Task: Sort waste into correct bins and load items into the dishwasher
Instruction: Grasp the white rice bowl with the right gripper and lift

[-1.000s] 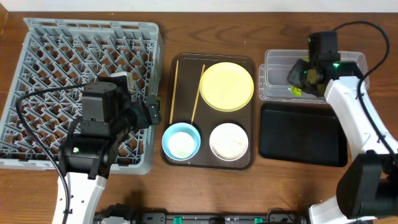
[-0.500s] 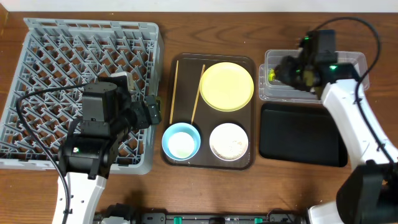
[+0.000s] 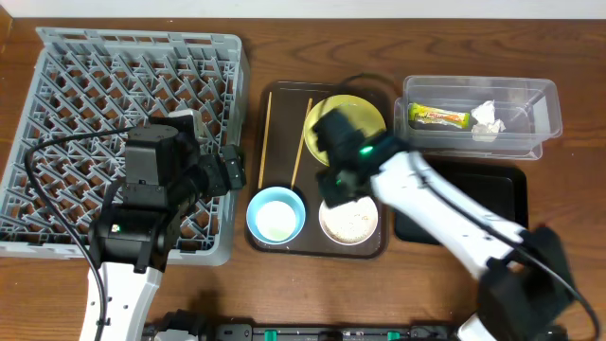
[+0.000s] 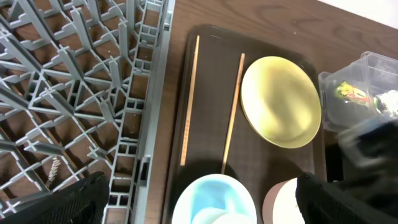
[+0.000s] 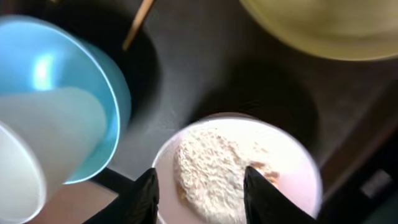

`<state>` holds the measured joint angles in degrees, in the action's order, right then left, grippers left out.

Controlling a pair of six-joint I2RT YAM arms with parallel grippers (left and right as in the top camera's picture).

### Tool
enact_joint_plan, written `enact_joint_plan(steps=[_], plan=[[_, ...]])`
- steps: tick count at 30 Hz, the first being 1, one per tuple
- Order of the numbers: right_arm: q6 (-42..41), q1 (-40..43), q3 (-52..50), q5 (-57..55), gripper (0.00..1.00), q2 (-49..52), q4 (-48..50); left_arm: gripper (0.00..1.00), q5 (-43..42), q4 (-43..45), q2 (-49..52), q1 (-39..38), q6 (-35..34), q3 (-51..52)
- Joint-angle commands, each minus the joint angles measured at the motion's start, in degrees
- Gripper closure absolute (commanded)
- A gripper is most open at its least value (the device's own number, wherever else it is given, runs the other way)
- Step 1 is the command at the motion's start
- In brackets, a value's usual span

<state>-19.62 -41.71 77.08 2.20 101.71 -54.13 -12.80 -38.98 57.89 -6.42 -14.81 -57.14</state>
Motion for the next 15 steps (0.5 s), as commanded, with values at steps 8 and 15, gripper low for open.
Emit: enact_joint_plan(steps=[8, 15], plan=[[9.4, -5.1, 0.0, 1.5, 0.62, 8.0, 2.9, 0.04, -0.3, 0.0, 0.1, 0.2, 0.1, -1.1], [1.2, -4.3, 0.0, -2.0, 0.74, 11.7, 1.1, 0.04, -0.3, 0.0, 0.1, 0.2, 0.1, -1.1]])
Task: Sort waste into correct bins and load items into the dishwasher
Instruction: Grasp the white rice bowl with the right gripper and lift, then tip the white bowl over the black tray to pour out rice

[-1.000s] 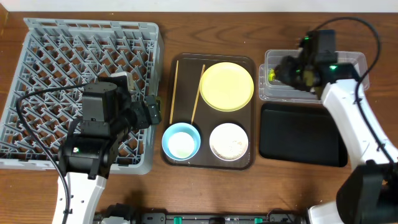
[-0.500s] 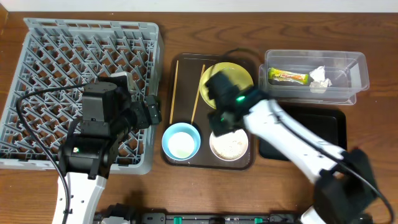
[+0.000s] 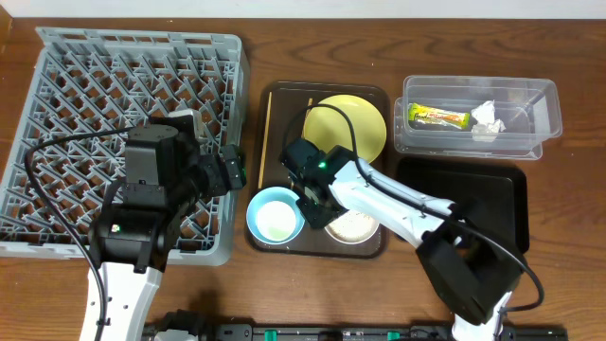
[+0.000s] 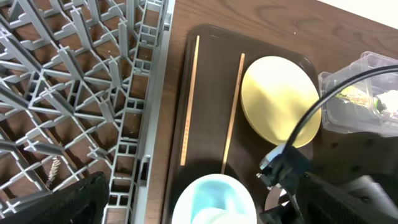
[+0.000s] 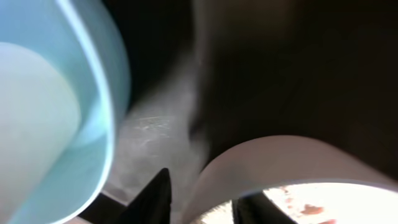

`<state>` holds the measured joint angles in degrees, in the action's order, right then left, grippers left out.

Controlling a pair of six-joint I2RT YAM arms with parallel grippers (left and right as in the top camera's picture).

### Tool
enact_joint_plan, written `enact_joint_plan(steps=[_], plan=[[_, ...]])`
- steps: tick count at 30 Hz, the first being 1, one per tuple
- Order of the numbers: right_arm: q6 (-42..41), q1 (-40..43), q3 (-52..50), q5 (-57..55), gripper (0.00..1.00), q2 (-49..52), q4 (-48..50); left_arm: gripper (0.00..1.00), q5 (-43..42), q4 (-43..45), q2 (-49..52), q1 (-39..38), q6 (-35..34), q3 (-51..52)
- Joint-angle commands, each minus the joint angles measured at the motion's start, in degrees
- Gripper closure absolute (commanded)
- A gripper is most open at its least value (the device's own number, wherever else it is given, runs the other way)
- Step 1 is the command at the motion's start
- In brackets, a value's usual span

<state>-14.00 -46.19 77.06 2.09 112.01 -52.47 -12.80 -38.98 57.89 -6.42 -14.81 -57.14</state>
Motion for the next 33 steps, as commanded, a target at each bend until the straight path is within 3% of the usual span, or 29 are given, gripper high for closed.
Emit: enact_joint_plan(steps=[1, 9, 22, 33], plan=[[-5.9, 0.6, 0.0, -2.3, 0.75, 1.5, -0.8, 0.04, -0.3, 0.0, 0.1, 0.2, 0.1, -1.1], [-15.3, 4.7, 0.2, -1.7, 0.99, 0.7, -0.8, 0.04, -0.3, 0.0, 0.1, 0.2, 0.1, -1.1], [-22.1, 11.0, 1.5, 13.1, 0.99, -11.0, 4.3, 0.04, -0.3, 0.0, 0.1, 0.2, 0.1, -1.1], [-21.4, 28.8, 1.1, 22.9, 0.99, -21.0, -5.4, 0.04, -0.3, 0.0, 0.1, 0.2, 0.1, -1.1]])
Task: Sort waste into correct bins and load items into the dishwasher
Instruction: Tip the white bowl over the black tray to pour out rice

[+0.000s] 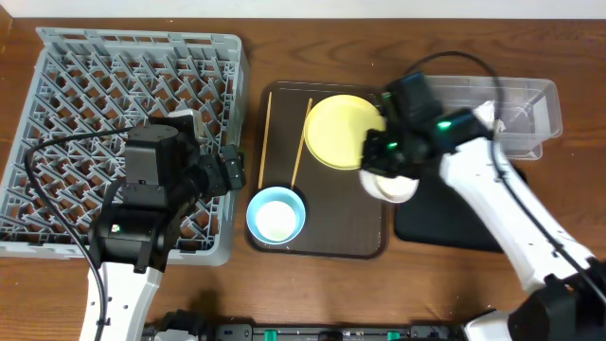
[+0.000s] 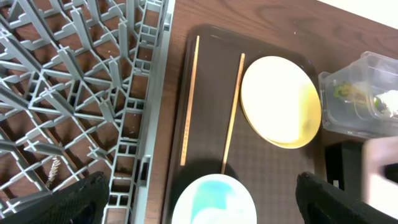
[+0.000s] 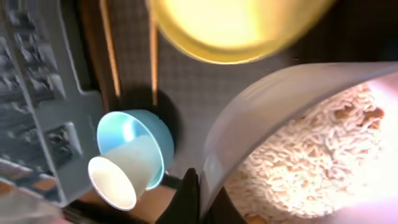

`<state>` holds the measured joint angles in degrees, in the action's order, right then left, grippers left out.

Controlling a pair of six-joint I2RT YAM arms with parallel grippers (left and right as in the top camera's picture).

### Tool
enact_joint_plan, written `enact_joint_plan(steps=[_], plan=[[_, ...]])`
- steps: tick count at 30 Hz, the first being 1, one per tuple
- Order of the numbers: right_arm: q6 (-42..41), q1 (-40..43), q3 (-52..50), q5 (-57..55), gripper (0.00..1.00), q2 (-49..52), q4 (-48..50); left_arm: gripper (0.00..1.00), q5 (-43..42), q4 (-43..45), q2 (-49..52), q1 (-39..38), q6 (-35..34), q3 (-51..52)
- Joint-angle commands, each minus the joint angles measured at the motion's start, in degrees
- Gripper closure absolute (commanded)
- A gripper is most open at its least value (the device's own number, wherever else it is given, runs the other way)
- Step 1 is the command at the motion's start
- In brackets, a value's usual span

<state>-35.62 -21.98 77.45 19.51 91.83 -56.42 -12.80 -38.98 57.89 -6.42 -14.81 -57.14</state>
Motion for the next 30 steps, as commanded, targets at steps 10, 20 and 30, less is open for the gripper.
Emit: enact_joint_plan(steps=[10, 20, 30], plan=[[12.6, 24.8, -11.5, 35.8, 0.99, 0.1, 3.8, 0.04, -0.3, 0.0, 0.1, 0.2, 0.1, -1.1], [27.7, 38.3, -26.8, 64.3, 0.99, 0.1, 25.4, 0.04, -0.3, 0.0, 0.1, 0.2, 0.1, -1.1], [29.1, 42.1, -31.1, 69.9, 0.99, 0.0, 28.4, 0.04, -0.3, 0.0, 0.1, 0.2, 0.1, -1.1]])
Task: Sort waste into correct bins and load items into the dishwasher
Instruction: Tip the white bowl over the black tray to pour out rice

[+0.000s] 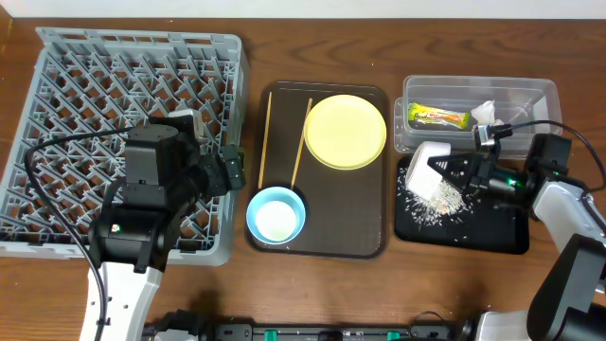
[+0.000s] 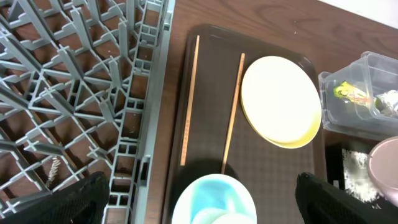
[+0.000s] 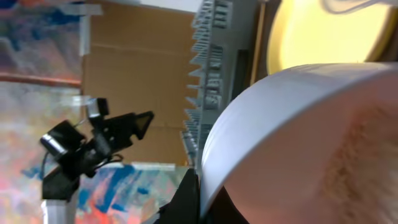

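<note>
My right gripper (image 1: 461,174) is shut on the rim of the pale pink bowl (image 1: 434,170), which is tipped on its side over the black tray (image 1: 492,237). Rice (image 1: 428,202) lies scattered on that tray. In the right wrist view the bowl (image 3: 292,124) fills the frame, with a dark finger (image 3: 191,193) on its rim and rice still inside. My left gripper (image 2: 202,208) hangs open at the right edge of the grey dish rack (image 1: 57,114). On the brown tray (image 1: 350,242) are a blue bowl (image 1: 276,216) with a white cup in it, a yellow plate (image 1: 345,131) and two chopsticks (image 1: 302,142).
A clear plastic bin (image 1: 478,116) behind the black tray holds a wrapper and crumpled tissue. The dish rack takes up the left side of the wooden table, and the left arm stands over its right edge. Cables run along the right arm.
The right gripper has carried the bowl from the brown tray's right edge to over the black tray and tipped it on its side. Rice now lies on the black tray. The left arm has not moved.
The right gripper was open above the rice bowl on the brown tray, then down at its rim beside the blue bowl. Then it held the bowl lifted by the yellow plate. Now the bowl is tipped over the black tray with rice spilled there.
</note>
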`<state>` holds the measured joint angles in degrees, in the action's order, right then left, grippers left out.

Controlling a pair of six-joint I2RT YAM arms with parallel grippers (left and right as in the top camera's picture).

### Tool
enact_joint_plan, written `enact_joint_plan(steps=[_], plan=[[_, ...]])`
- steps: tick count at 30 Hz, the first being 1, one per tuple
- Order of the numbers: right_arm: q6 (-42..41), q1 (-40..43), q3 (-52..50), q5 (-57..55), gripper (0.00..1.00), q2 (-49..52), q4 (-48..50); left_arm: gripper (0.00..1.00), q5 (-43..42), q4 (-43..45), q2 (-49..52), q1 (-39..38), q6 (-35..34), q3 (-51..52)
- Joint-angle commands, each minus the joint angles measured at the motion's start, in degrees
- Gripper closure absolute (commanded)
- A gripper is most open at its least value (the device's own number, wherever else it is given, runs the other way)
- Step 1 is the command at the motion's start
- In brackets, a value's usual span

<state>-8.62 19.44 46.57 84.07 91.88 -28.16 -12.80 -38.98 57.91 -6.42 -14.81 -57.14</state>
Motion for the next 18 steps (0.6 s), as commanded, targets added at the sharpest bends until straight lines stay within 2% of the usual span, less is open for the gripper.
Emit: enact_joint_plan(steps=[1, 6, 9, 12, 14, 15, 16, 18], plan=[[2.4, 0.7, -0.2, 5.3, 0.99, 0.0, 0.2, 0.04, -0.3, 0.0, 0.1, 0.2, 0.1, -1.1], [2.1, 0.9, -0.2, 4.9, 0.99, -0.2, 0.2, 0.04, -0.3, 0.0, 0.1, 0.2, 0.1, -1.1], [-0.7, 0.9, -0.2, -1.7, 0.99, -0.2, -1.1, 0.04, -0.3, 0.0, 0.1, 0.2, 0.1, -1.1], [3.1, 0.7, -0.2, 5.3, 0.99, -0.2, -3.5, 0.04, -0.3, 0.0, 0.1, 0.2, 0.1, -1.1], [3.3, 0.9, -0.2, -1.5, 0.99, -0.2, -3.5, 0.04, -0.3, 0.0, 0.1, 0.2, 0.1, -1.1], [0.6, 0.9, -0.2, -6.2, 0.99, -0.1, -3.9, 0.04, -0.2, 0.0, 0.1, 0.2, 0.1, -1.1], [-1.7, 0.8, -0.2, -6.4, 0.99, -0.1, -4.5, 0.04, -0.3, 0.0, 0.1, 0.2, 0.1, -1.1], [2.7, 0.6, -0.2, 2.3, 0.99, -0.3, -3.9, 0.04, -0.3, 0.0, 0.1, 0.2, 0.1, -1.1]])
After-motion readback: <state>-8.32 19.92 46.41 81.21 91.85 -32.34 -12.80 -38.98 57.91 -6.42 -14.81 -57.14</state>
